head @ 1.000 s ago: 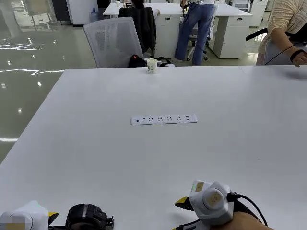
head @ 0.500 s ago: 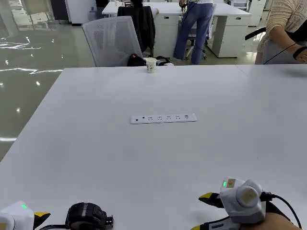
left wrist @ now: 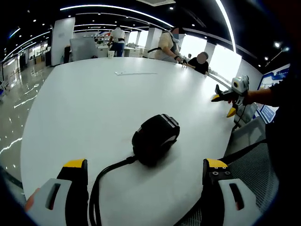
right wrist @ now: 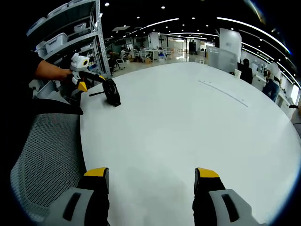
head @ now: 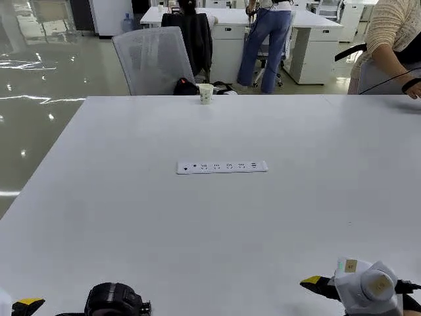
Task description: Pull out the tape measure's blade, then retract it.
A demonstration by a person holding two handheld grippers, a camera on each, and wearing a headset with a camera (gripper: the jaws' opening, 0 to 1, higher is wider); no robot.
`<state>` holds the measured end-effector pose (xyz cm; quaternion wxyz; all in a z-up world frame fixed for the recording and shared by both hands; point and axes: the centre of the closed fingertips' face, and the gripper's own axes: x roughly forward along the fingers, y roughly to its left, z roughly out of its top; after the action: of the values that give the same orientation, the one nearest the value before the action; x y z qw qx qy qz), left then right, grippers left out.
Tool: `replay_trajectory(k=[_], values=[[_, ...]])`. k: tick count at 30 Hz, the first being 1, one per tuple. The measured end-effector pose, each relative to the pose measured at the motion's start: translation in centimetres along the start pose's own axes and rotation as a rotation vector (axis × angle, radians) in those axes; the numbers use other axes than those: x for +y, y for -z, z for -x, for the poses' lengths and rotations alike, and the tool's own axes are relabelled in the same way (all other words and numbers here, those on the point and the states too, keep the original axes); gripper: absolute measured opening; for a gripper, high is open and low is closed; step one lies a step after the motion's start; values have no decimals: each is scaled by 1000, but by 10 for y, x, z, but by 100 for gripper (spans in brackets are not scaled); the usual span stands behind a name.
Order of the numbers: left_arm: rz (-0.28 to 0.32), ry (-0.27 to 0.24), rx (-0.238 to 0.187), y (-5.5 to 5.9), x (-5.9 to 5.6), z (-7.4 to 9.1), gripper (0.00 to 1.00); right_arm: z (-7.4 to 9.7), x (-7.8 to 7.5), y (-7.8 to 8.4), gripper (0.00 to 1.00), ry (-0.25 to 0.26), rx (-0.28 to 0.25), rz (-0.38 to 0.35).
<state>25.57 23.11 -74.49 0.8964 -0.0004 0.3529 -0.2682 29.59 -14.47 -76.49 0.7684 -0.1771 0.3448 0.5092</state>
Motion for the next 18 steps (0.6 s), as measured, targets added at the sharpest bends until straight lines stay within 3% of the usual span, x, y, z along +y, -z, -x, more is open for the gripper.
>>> replay_trajectory(k=[9,18], values=[[-29,6,30,7,2,10,99,29,-11,14,77,19,-4,-17],[-41,13,40,6,3,16,99,38,-17,12,84,39,-41,-53]])
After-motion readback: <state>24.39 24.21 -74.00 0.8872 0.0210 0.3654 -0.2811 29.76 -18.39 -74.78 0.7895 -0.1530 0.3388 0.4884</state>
